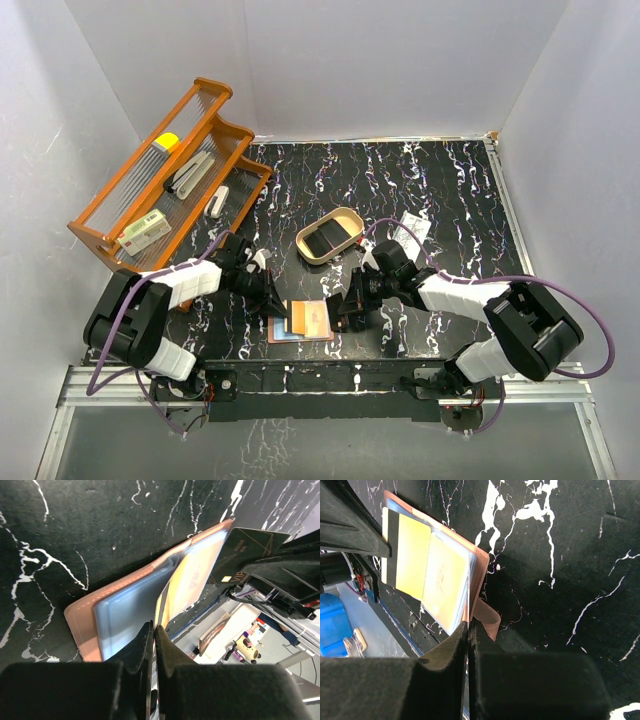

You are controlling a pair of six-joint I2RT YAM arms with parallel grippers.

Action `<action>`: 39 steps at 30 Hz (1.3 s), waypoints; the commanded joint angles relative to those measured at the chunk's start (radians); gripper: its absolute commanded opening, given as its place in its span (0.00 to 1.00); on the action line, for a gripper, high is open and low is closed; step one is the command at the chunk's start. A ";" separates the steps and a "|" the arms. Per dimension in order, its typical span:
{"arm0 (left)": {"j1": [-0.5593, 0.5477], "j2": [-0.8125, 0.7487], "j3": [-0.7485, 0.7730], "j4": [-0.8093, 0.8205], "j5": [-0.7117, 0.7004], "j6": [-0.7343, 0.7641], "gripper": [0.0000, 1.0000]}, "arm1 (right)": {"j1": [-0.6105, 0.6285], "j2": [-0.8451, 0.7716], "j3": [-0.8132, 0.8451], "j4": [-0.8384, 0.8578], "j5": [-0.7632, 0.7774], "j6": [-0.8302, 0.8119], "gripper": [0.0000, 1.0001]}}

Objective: Put the credit cards into the card holder
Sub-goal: Insert the credit card into the card holder.

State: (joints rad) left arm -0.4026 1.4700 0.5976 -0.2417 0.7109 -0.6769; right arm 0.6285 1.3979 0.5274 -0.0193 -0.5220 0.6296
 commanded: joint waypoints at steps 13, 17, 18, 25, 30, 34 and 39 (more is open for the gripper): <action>-0.025 0.064 0.021 -0.044 0.011 0.050 0.00 | 0.005 0.000 0.033 0.018 0.020 -0.027 0.00; -0.025 0.078 0.027 -0.035 0.013 0.047 0.00 | 0.007 0.008 0.028 0.029 0.017 -0.020 0.00; -0.025 0.083 0.031 -0.035 0.013 0.046 0.00 | 0.008 0.010 0.026 0.032 0.017 -0.017 0.00; -0.025 0.117 0.058 -0.034 0.001 0.041 0.00 | 0.018 0.003 0.019 0.045 0.019 -0.004 0.00; -0.025 0.136 0.061 -0.018 -0.004 0.027 0.00 | 0.025 0.001 0.009 0.055 0.022 0.006 0.00; -0.031 0.135 0.043 0.044 0.004 -0.023 0.00 | 0.033 0.004 -0.003 0.082 0.022 0.025 0.00; -0.056 0.118 0.018 0.115 -0.017 -0.089 0.00 | 0.042 0.009 -0.013 0.108 0.026 0.051 0.00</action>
State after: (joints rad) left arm -0.4374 1.5986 0.6380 -0.1886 0.7429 -0.6971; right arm 0.6498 1.3983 0.5262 0.0135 -0.5137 0.6613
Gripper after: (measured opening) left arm 0.008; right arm 0.009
